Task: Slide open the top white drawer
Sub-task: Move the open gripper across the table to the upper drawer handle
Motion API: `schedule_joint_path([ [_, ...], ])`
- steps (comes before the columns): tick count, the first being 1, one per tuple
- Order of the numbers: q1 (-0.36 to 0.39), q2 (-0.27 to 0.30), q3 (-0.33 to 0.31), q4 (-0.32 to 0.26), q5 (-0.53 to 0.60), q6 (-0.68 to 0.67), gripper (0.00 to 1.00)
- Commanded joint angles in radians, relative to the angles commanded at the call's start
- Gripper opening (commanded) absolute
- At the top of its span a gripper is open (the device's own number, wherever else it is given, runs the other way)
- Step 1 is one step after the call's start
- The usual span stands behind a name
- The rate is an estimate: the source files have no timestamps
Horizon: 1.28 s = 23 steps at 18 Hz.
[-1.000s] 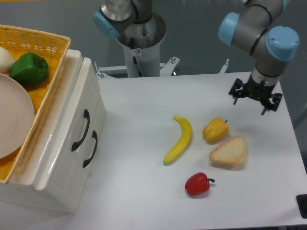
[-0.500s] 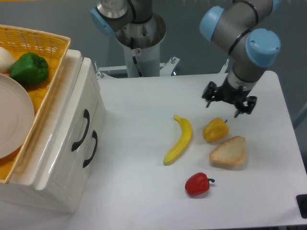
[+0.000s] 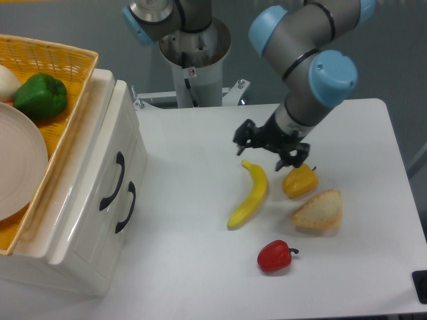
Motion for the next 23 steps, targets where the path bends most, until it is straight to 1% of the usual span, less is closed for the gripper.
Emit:
schedule_joint_path([
  [2,-0.040,-0.003,0.006,0.003,-0.018,-0.041,1.00],
  [6,-0.077,-0.003,0.014,0.003,-0.086,-0.091,1.00],
  [14,-0.160,0.000,0.025,0.006,-0.107,-0.175,1.00],
  [19,-0.216,0.000,0.026,0.063,-0.104,-0.261,1.00],
  [23,-0.246,-0.002,0.028,0.071,-0.104,-0.284,1.00],
])
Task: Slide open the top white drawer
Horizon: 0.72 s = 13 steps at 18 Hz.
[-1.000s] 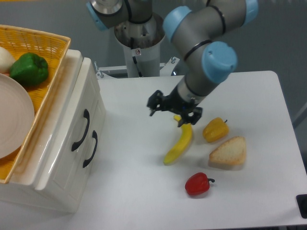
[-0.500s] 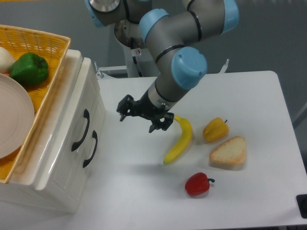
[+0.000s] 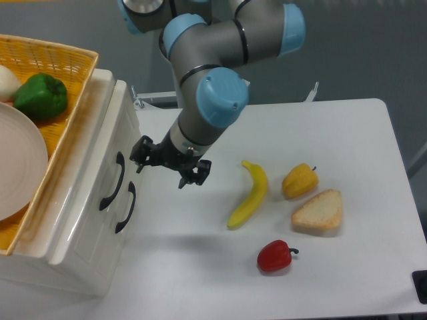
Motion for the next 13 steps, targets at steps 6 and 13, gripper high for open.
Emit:
schedule_joint_path([
  [6,-0.017,-0.009,-0.002,0.023,0.002,-0.018,1.00],
  [13,-0.035,-0.018,-0.002,0.026,0.003,-0.031,1.00],
])
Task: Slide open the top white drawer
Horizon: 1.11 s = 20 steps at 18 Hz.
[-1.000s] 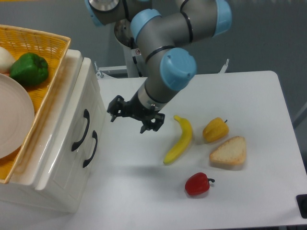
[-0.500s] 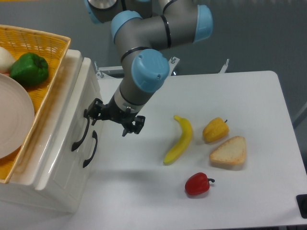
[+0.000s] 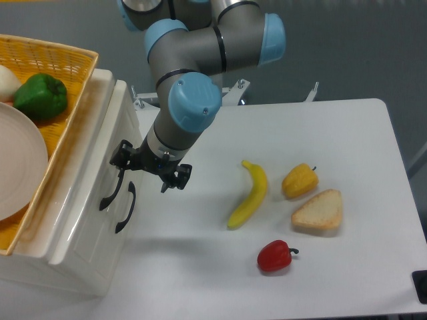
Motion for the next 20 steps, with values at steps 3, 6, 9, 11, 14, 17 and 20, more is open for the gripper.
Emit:
schedule_joint_path([
  [3,-0.012,-0.003,-0.002,0.014,0.002,-0.015,1.00],
  [6,-0.018,-0.011,-0.003,0.018,0.005,-0.015,1.00],
  [9,-0.018,-0.012,-0.003,0.020,0.006,-0.017,1.00],
  [11,-0.018,-0.017,-0.003,0.020,0.005,-0.015,1.00],
  [14,-0.018,-0.025,-0.005,0.025,0.006,-0.015,1.00],
  [17,-0.020,-0.031,-0.005,0.026,0.006,-0.015,1.00],
  [20,-0.021,-0.031,-0.003,0.026,0.006,-0.015,1.00],
])
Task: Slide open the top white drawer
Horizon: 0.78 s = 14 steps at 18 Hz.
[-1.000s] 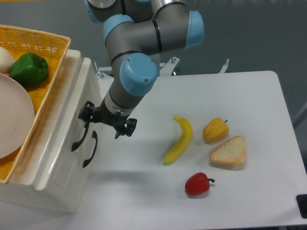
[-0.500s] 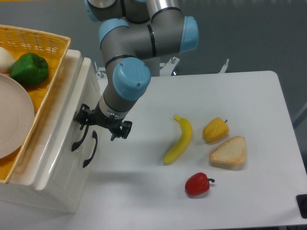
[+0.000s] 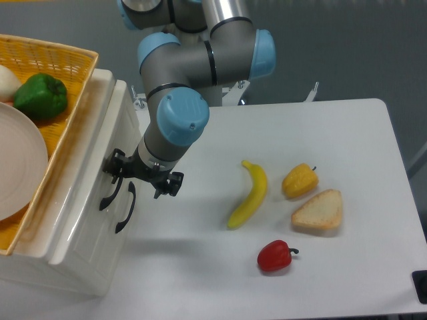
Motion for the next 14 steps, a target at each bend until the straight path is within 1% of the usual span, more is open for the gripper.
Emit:
schedule_joint_path([
  [4,-0.003,0.000,0.000,0.006,0.005,0.005,1.00],
  [6,-0.003,0.000,0.003,0.005,0.041,0.008,1.00],
  [10,-0.020,0.000,0.002,0.026,0.083,0.009,1.00],
  [14,-0.021,0.000,0.002,0.037,0.098,0.011,1.00],
])
